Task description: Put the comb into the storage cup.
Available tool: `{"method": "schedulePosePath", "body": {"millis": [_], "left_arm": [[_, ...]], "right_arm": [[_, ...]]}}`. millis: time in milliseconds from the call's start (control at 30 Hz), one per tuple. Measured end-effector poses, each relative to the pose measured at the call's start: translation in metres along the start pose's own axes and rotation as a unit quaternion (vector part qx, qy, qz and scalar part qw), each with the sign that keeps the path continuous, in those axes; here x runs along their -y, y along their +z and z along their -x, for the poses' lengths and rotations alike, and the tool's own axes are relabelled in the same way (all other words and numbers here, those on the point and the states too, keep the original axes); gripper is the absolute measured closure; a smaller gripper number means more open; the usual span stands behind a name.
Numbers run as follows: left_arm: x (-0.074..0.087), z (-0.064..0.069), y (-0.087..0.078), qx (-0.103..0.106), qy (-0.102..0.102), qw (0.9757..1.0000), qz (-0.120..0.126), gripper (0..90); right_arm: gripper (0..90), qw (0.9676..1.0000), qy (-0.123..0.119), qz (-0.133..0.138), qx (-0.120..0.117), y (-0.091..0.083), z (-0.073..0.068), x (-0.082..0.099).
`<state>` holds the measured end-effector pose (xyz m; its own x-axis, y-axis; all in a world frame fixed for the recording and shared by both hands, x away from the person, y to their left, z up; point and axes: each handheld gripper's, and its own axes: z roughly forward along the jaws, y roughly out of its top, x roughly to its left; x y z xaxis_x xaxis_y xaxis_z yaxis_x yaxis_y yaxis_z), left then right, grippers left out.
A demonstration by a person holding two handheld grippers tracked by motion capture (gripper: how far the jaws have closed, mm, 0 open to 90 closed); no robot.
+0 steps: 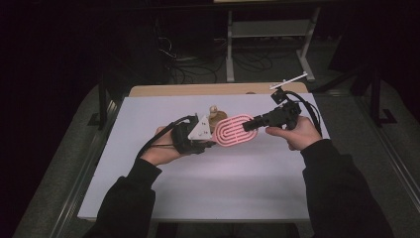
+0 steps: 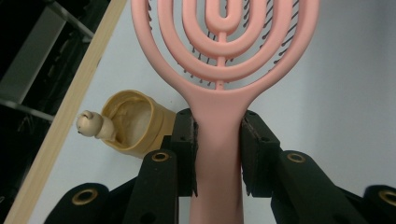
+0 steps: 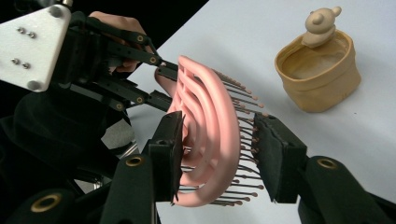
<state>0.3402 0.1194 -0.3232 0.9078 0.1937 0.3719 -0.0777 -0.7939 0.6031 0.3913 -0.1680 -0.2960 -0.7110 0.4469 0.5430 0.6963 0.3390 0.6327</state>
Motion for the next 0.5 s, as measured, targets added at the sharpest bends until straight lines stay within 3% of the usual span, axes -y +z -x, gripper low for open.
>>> {"method": "schedulePosePath", "body": {"millis": [167,300,500], "left_arm": [[0.002,0.0,0.004,0.001,-0.004,1.0,-0.004,69.8],[0.004,-0.001,0.008,0.004,-0.01,0.9999,-0.003,69.9],[0.007,-0.003,0.012,0.017,-0.043,0.9989,0.013,68.9]], "right_arm": [[61.1,0.9997,-0.004,0.015,-0.016,-0.004,-0.004,-0.002],[62.0,0.9998,-0.017,0.011,-0.008,-0.004,-0.01,-0.005],[63.7,0.9992,-0.038,0.007,-0.008,-0.004,-0.022,-0.012]]}}
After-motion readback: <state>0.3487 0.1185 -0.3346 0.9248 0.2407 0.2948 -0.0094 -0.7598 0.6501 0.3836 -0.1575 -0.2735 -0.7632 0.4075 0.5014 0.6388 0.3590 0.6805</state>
